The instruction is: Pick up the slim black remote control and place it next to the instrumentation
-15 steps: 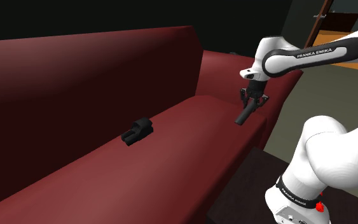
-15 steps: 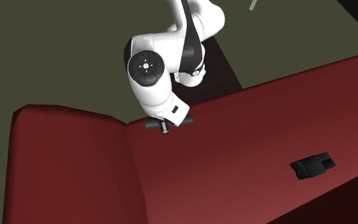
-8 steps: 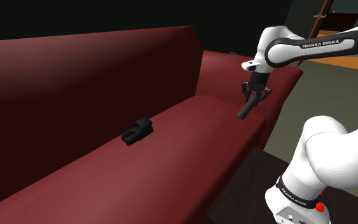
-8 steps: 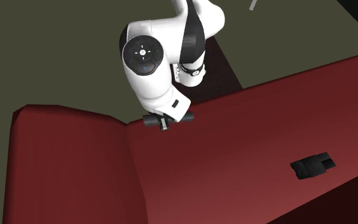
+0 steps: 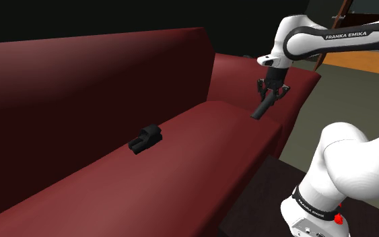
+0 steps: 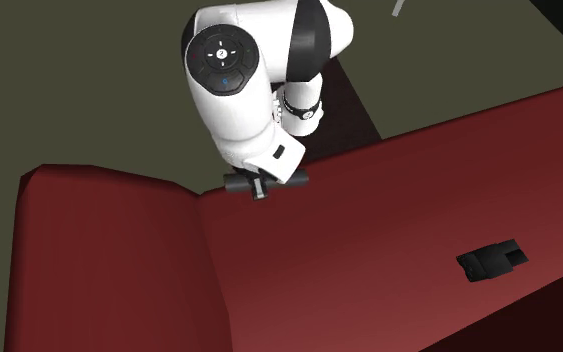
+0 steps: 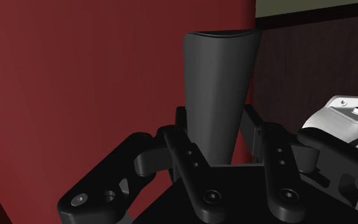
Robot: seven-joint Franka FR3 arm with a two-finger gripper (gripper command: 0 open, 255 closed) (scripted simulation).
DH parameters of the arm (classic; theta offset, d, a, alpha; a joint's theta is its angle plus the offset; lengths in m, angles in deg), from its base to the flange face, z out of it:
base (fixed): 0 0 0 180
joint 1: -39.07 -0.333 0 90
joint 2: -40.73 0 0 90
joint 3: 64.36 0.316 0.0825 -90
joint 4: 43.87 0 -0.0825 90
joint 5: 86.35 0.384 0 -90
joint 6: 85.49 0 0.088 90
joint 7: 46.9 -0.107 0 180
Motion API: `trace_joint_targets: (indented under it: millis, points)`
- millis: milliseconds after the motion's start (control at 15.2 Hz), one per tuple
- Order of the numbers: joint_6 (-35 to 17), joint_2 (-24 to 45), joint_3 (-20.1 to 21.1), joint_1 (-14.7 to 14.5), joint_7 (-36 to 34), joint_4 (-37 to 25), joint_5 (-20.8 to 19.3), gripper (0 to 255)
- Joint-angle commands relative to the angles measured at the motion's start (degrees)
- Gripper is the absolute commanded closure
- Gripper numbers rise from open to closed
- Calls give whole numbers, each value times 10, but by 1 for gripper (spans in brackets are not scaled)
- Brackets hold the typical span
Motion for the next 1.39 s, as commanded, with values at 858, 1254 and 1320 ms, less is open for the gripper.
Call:
trace_joint_targets:
  millis: [858, 1254, 1320]
  points:
    - [-69, 139, 96, -138, -161, -40, 124, 255]
    - [-91, 227, 118, -194, -203, -97, 179, 255]
    - [-94, 243, 121, -202, -208, -109, 188, 255]
